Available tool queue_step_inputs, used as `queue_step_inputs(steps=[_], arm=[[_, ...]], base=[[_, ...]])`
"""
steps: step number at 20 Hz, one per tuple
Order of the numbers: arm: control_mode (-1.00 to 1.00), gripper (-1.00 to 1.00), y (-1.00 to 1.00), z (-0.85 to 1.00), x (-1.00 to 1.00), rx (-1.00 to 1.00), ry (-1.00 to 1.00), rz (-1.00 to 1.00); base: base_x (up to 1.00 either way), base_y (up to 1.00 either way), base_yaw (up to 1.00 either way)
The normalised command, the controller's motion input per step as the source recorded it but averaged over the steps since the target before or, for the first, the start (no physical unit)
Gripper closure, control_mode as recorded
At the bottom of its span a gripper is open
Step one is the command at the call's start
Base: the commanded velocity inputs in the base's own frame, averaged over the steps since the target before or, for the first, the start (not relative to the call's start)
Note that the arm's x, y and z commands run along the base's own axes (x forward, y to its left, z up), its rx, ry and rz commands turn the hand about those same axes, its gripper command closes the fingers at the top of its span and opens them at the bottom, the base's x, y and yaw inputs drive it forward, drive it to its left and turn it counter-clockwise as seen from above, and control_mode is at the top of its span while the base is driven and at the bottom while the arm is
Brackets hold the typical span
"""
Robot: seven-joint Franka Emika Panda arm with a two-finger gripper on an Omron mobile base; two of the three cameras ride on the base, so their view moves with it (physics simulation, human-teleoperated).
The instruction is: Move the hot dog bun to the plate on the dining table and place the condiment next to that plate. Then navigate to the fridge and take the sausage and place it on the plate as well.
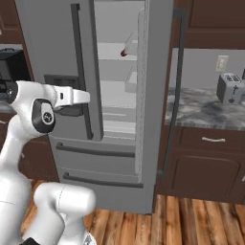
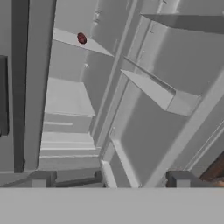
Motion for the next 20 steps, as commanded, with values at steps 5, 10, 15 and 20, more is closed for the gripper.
queue_step_inputs(steps=[5, 10, 15, 20], arm=[[-1.00, -1.00, 0.46, 0.00, 0.28, 0.38, 0.00, 0.16], [-1.00, -1.00, 0.38, 0.00, 0.84, 0.25, 0.00, 0.09], [-1.00, -1.00, 0.56, 0.00, 0.99, 0.02, 0.09, 0.01], [-1.00, -1.00, 0.48, 0.00, 1.00, -0.02, 0.08, 0.02]], base=[[0.00, 0.00, 0.00], [0.00, 0.00, 0.00], [0.00, 0.00, 0.00], [0.00, 0.00, 0.00]])
